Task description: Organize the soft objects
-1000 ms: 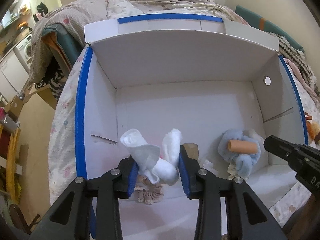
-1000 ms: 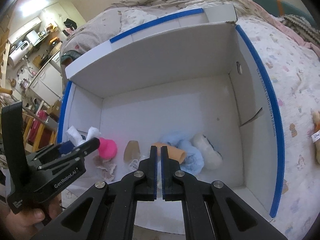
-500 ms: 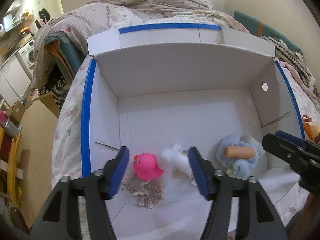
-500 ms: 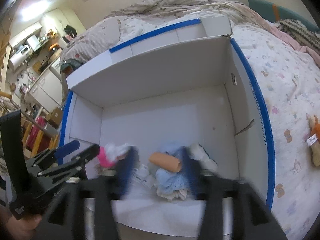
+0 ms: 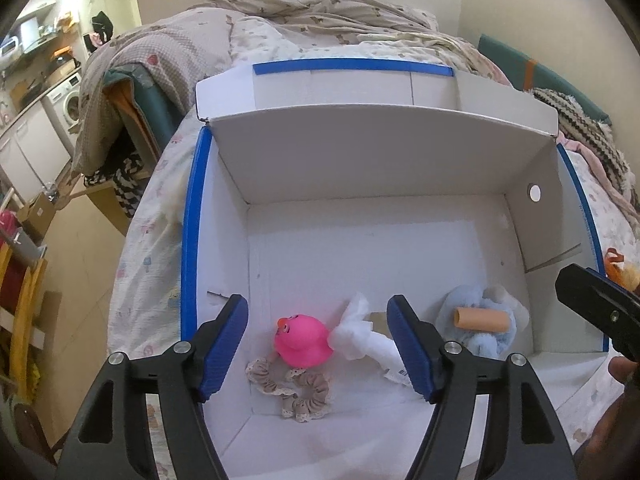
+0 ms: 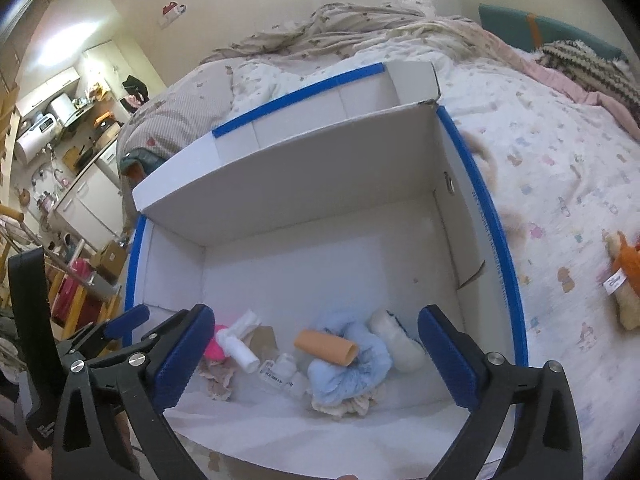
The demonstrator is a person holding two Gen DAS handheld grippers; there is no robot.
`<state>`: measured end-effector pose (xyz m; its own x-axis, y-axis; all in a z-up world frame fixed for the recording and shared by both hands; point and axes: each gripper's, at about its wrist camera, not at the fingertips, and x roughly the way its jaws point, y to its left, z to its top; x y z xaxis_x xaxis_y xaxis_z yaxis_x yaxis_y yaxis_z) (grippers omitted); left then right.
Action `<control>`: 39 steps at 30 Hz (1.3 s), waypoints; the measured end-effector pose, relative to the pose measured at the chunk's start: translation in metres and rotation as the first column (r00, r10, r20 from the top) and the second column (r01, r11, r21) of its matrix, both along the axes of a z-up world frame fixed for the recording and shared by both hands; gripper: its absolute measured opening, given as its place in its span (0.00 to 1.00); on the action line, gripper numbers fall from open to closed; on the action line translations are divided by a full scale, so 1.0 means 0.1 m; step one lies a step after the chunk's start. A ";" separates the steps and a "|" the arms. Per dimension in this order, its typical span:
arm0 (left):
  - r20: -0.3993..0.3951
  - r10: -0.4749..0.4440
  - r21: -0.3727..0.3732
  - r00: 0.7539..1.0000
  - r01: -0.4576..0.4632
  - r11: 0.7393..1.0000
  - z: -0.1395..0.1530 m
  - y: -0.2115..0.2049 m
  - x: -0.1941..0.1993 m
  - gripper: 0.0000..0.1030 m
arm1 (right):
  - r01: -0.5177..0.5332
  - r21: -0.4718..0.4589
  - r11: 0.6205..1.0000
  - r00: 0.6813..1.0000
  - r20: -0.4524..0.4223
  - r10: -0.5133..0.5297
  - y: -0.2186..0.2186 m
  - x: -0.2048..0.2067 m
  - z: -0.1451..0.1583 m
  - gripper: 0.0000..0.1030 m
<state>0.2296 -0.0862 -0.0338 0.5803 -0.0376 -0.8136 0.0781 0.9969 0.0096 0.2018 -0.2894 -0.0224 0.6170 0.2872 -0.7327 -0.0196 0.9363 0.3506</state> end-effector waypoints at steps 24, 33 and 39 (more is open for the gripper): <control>0.059 0.046 0.005 0.997 -0.047 0.999 0.15 0.07 -0.10 0.87 | 0.025 -0.030 0.999 0.999 0.047 -0.024 -0.02 -0.04 0.07 1.00; 0.070 0.066 0.043 0.995 -0.070 0.997 0.27 0.26 -0.15 0.88 | 0.044 -0.030 0.999 0.998 0.036 -0.043 -0.07 -0.10 0.08 1.00; 0.050 0.104 -0.015 0.993 -0.103 0.995 0.38 0.49 -0.38 0.88 | 0.037 -0.028 0.999 0.999 0.039 -0.036 -0.06 -0.26 0.15 1.00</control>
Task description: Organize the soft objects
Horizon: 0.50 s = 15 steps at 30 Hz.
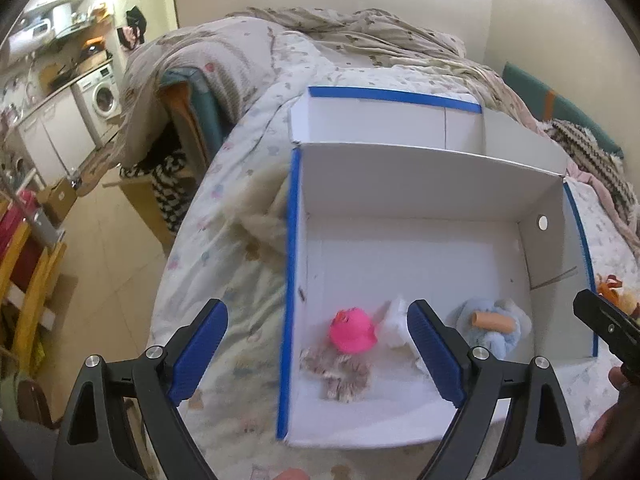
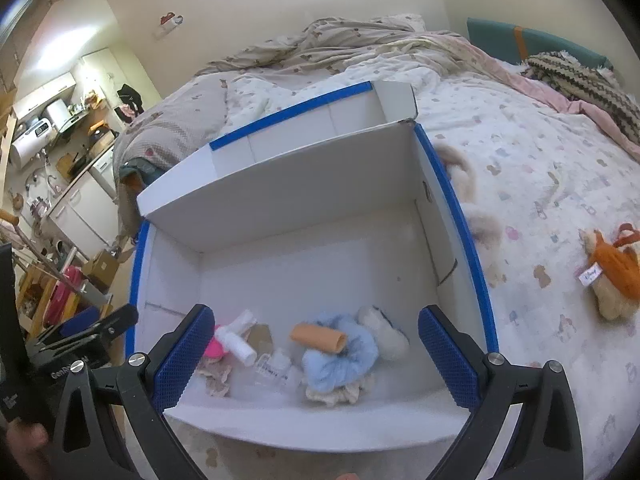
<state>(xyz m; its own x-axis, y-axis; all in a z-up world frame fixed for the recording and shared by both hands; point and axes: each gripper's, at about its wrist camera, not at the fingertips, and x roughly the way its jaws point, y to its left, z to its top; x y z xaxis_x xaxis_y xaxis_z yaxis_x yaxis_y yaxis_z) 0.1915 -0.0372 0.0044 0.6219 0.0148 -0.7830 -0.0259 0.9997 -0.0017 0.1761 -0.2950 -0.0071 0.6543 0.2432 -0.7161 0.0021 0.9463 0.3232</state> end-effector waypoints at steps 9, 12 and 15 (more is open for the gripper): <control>-0.018 -0.006 -0.007 1.000 0.006 1.000 -0.01 0.13 -0.53 0.88 | -0.050 -0.006 0.999 0.998 -0.031 0.050 0.11 -0.38 -0.04 1.00; -0.014 0.001 -0.004 1.000 -0.001 1.000 -0.01 0.18 -0.70 0.88 | -0.068 -0.012 0.998 0.997 -0.043 0.067 0.16 -0.52 -0.05 1.00; 0.010 0.004 0.003 1.000 -0.004 1.000 0.02 0.24 -0.85 0.88 | -0.078 -0.021 0.997 0.996 -0.044 0.077 0.22 -0.66 -0.05 1.00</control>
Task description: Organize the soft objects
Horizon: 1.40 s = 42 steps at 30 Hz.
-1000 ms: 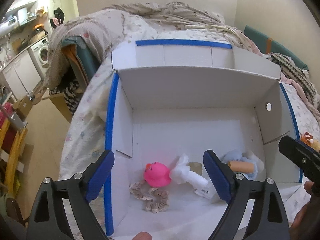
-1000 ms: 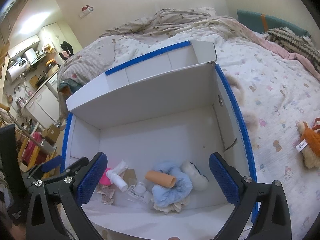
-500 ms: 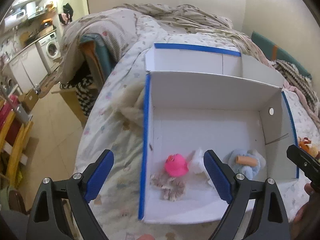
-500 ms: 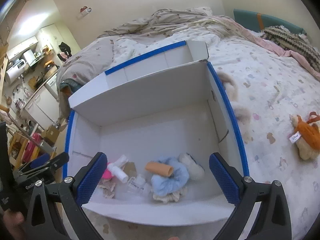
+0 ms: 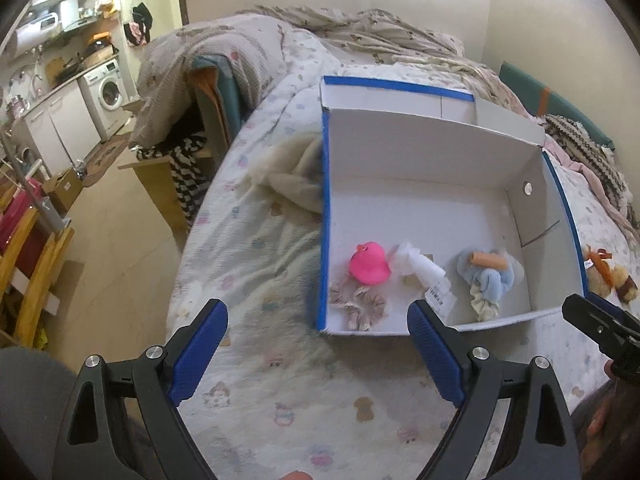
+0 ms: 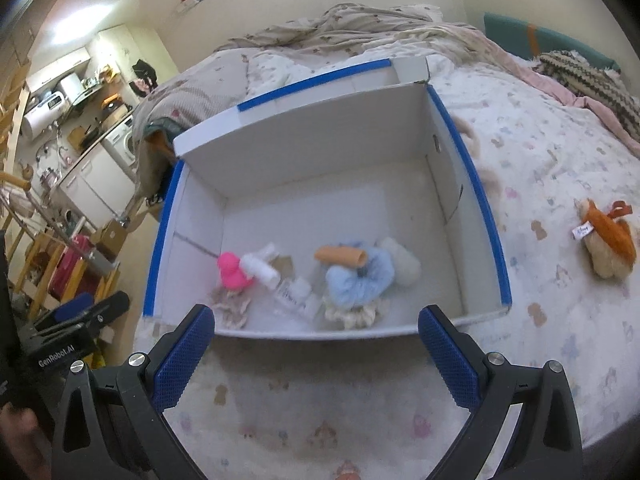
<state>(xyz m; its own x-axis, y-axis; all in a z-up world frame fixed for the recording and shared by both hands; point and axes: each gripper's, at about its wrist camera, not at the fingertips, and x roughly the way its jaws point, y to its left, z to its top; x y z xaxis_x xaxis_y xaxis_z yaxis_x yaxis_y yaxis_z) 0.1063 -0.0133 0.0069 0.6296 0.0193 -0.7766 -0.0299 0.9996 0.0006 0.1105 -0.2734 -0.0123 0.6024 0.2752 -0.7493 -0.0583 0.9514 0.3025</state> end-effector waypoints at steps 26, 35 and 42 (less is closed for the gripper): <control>0.267 -0.013 0.000 0.964 0.013 1.000 0.33 0.00 -0.63 0.88 | 0.075 -0.097 0.992 0.951 0.306 -0.042 0.12 -0.57 0.41 1.00; 0.254 -0.020 -0.001 0.967 0.020 1.000 0.29 -0.04 -0.60 0.88 | 0.075 -0.096 0.993 0.952 0.304 -0.043 0.12 -0.57 0.41 1.00; 0.242 -0.005 -0.019 0.970 0.010 1.000 0.26 0.00 -0.58 0.88 | 0.072 -0.108 0.992 0.952 0.304 -0.036 0.14 -0.58 0.38 1.00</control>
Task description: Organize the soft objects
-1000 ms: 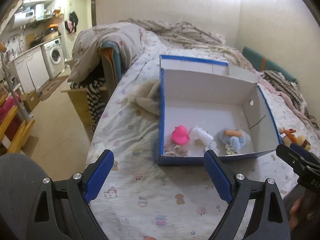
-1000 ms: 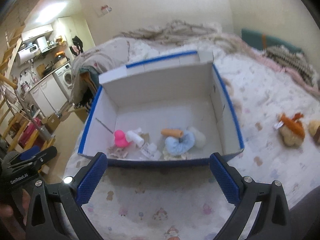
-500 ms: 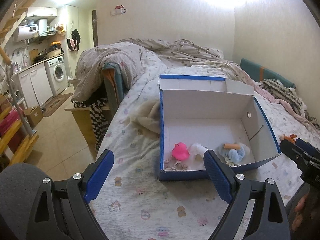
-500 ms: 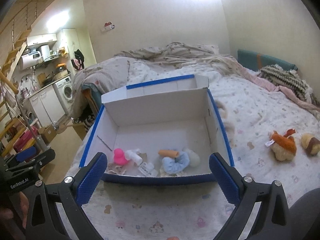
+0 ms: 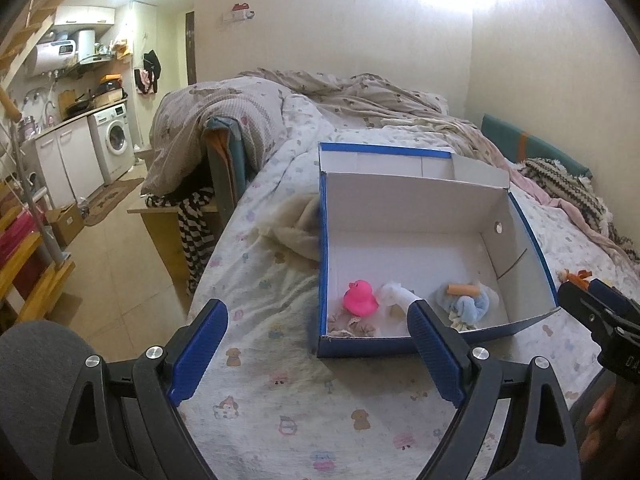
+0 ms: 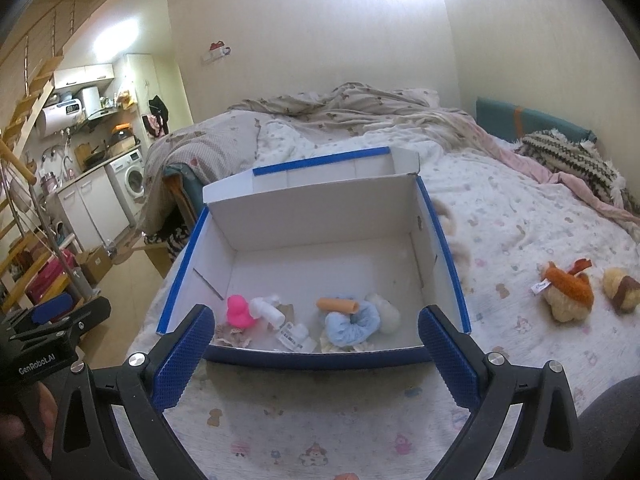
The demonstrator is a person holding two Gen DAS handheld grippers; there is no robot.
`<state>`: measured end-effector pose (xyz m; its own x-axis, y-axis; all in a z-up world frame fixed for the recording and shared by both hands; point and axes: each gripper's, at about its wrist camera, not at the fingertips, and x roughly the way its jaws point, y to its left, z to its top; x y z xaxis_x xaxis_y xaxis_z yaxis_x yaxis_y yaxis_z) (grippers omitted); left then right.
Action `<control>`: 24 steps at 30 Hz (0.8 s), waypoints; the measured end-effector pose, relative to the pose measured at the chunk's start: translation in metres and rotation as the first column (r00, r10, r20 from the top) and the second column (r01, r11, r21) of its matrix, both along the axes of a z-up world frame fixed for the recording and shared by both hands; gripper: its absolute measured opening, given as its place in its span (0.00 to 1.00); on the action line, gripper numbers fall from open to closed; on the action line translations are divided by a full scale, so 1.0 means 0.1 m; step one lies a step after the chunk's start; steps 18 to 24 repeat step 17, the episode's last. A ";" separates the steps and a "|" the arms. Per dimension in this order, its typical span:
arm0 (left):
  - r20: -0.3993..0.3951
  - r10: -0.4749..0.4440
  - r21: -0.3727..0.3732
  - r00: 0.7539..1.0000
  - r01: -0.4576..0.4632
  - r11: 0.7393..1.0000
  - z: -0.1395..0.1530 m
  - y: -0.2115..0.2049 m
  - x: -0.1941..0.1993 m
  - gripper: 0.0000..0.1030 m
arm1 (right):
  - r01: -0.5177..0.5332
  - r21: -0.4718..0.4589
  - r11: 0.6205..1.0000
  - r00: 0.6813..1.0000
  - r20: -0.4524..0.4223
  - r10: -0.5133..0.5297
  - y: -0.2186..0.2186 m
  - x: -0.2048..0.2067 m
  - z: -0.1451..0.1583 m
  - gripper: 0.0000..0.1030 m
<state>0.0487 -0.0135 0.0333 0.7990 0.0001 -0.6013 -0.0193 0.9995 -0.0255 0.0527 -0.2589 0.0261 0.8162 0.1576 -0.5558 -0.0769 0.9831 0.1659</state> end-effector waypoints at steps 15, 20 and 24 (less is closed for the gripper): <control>-0.008 -0.012 -0.013 1.000 0.012 1.000 -0.02 0.02 0.00 0.88 | -0.001 -0.003 1.000 1.000 -0.001 0.001 0.02 0.01 -0.01 1.00; -0.006 -0.019 -0.021 1.000 0.019 1.000 -0.01 0.03 -0.01 0.88 | -0.002 -0.003 1.000 1.000 0.000 0.002 0.02 0.01 -0.01 1.00; -0.006 -0.019 -0.021 1.000 0.019 1.000 -0.01 0.03 -0.01 0.88 | -0.002 -0.003 1.000 1.000 0.000 0.002 0.02 0.01 -0.01 1.00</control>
